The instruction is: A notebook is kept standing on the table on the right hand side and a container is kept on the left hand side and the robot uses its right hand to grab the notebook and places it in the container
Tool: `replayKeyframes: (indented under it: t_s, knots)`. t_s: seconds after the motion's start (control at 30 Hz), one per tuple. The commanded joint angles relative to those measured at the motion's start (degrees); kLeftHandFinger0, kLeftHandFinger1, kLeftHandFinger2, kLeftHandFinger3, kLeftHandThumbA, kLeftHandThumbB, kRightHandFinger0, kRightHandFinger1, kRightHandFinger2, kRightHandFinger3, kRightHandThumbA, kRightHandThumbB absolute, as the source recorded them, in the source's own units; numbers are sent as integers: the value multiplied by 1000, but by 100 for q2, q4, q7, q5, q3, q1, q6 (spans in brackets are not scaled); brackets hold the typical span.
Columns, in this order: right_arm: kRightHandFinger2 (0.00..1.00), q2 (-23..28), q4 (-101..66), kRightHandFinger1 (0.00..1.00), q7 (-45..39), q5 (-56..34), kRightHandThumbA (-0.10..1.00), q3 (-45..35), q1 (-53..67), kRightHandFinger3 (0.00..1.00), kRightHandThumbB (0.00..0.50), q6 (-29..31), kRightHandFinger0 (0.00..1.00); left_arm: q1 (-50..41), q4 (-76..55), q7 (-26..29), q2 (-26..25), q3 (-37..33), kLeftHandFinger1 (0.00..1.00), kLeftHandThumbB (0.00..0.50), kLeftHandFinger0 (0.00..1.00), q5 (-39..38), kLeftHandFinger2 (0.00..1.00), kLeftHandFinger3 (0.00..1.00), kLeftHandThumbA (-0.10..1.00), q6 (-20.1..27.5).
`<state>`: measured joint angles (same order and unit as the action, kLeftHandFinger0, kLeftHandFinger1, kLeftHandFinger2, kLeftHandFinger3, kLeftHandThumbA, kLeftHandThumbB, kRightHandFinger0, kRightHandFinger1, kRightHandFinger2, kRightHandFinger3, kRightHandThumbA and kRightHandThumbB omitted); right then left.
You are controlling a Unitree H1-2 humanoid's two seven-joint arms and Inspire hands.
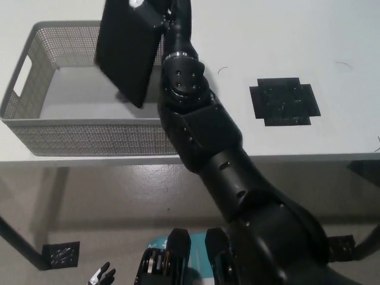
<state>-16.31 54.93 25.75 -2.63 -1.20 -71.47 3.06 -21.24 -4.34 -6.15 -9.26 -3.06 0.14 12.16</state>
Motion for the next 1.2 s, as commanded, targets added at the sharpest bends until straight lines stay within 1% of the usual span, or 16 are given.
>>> replayKeyframes:
  t_s: [0.0, 0.17, 0.33, 0.4, 0.53, 0.63, 0.7, 0.73, 0.83, 0.87, 0.93, 0.97, 1.07, 1.1, 1.13, 1.17]
  knots:
    - [1000, 401, -274, 1000, -1035, 463, 930, 601, -122, 1000, 500, 10, 1000, -55, -71, -89, -86, -44, 1000, 155, 1000, 91, 1000, 1000, 1000, 146]
    - [1000, 681, -693, 1000, -1199, 388, 1000, 750, -25, 1000, 500, -85, 1000, 15, 25, -114, -61, -87, 1000, 151, 1000, 98, 1000, 1000, 1000, 211]
    - [1000, 967, -1490, 1000, -1486, 211, 1000, 617, -208, 1000, 500, -259, 1000, 291, 43, -143, -9, -145, 1000, 190, 1000, 71, 1000, 1000, 1000, 106]
    - [1000, 1167, -1871, 1000, -1669, 108, 1000, 533, -371, 1000, 474, -229, 1000, 514, 60, -163, -2, -136, 1000, 200, 1000, -13, 1000, 1000, 1000, 90]
    - [1000, 1704, -3298, 1000, -1857, 44, 1000, 355, -503, 1000, 499, -838, 1000, 882, 77, -124, -9, -82, 1000, 195, 1000, 10, 1000, 1000, 1000, 30]
    - [1000, 2026, -4307, 1000, -2007, -274, 1000, 111, -435, 1000, 473, -1050, 1000, 1022, 52, -135, 0, -63, 1000, 184, 1000, -23, 1000, 1000, 1000, -33]
    - [1000, 2282, -5202, 1000, -2058, -515, 1000, -90, -205, 1000, 430, -1269, 1000, 1073, 1, -129, 10, -42, 1000, 173, 1000, -54, 1000, 1000, 1000, -111]
    - [1000, 2372, -5561, 1000, -2054, -587, 985, -169, -88, 1000, 444, -1394, 1000, 1096, -31, -123, 4, -28, 1000, 170, 1000, -56, 1000, 1000, 1000, -144]
    - [1000, 2724, -6811, 1000, -2061, -655, 982, -365, 634, 1000, 495, -1692, 1000, 1128, -76, -98, -10, -15, 1000, 159, 1000, -1, 1000, 1000, 1000, -156]
    - [1000, 2809, -7212, 1000, -2074, -729, 967, -426, 1008, 1000, 489, -1710, 1000, 1136, -86, -90, -12, -8, 1000, 162, 1000, 8, 1000, 1000, 1000, -168]
    - [1000, 2994, -7888, 1000, -2127, -709, 980, -452, 1754, 1000, 423, -1680, 1000, 1182, -111, -111, -32, -9, 1000, 172, 1000, 2, 1000, 1000, 1000, -211]
    - [1000, 3066, -8081, 1000, -2135, -673, 990, -461, 2005, 1000, 413, -1634, 1000, 1221, -116, -121, -55, -13, 1000, 172, 1000, 31, 1000, 1000, 1000, -215]
    - [1000, 3201, -8938, 1000, -2245, -754, 1000, -469, 3833, 1000, 327, -1180, 1000, 1265, -160, -111, -25, 7, 1000, 172, 1000, -26, 1000, 1000, 1000, -260]
    - [1000, 3219, -9021, 1000, -2287, -709, 1000, -428, 4282, 1000, 317, -998, 1000, 1289, -198, -116, -32, 14, 1000, 171, 1000, -36, 1000, 1000, 1000, -301]
    - [1000, 3170, -9129, 1000, -2259, -437, 1000, -354, 4970, 1000, 349, -871, 1000, 1293, -252, -127, -34, 22, 1000, 172, 1000, -76, 1000, 1000, 1000, -359]
    - [1000, 3138, -9129, 1000, -2255, -417, 1000, -313, 5202, 1000, 323, -768, 1000, 1319, -264, -125, -33, 33, 1000, 166, 1000, -91, 1000, 1000, 1000, -372]
